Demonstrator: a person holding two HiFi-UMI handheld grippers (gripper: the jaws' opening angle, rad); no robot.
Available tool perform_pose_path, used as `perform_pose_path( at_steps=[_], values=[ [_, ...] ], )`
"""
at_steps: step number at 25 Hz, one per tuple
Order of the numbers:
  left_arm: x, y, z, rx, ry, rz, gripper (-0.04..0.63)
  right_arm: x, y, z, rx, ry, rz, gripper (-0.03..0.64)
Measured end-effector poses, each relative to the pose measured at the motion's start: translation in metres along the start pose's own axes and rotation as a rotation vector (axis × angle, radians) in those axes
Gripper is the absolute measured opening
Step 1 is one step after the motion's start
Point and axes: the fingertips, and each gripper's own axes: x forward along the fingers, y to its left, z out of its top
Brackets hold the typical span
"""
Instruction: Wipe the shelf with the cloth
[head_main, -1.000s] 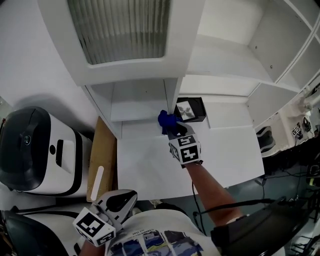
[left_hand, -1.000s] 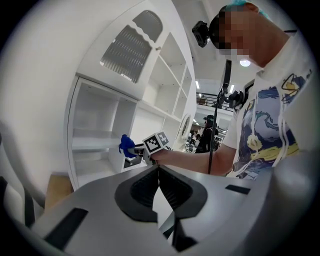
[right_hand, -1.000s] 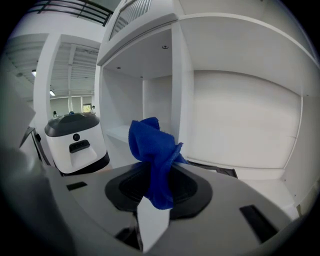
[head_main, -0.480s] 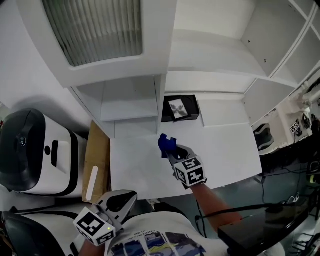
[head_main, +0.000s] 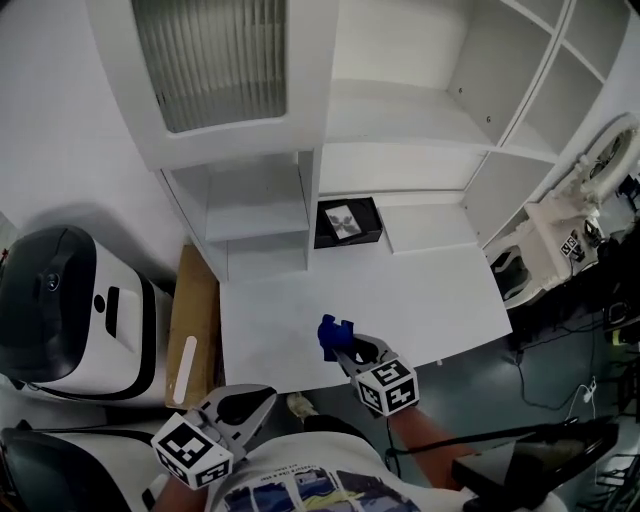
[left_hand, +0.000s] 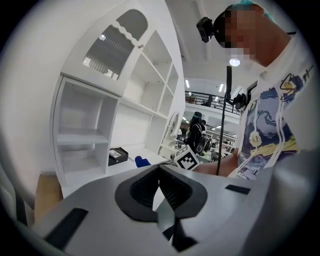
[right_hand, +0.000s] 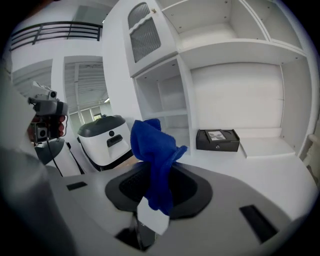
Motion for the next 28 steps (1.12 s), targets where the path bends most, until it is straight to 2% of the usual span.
perform_pose_path(
  at_steps=[10, 17, 28],
  values=[
    [-0.048, -0.046, -0.031, 0.014, -0.033, -0.007, 0.012, -0.058, 0.064, -0.028, -0.030, -0.016, 0.008, 0.121],
    [-0.078, -0.077, -0.064, -0.029, -0.053, 0.016, 0.012, -0.093, 0.106, -0.046, -0.051, -0.029, 0.032, 0.121],
    [-0.105, -0.102, -0.093, -0.049, -0.069, 0.037, 0.012, -0.118, 0.140, -0.071, -0.085, -0.028, 0.044, 0.121]
  ],
)
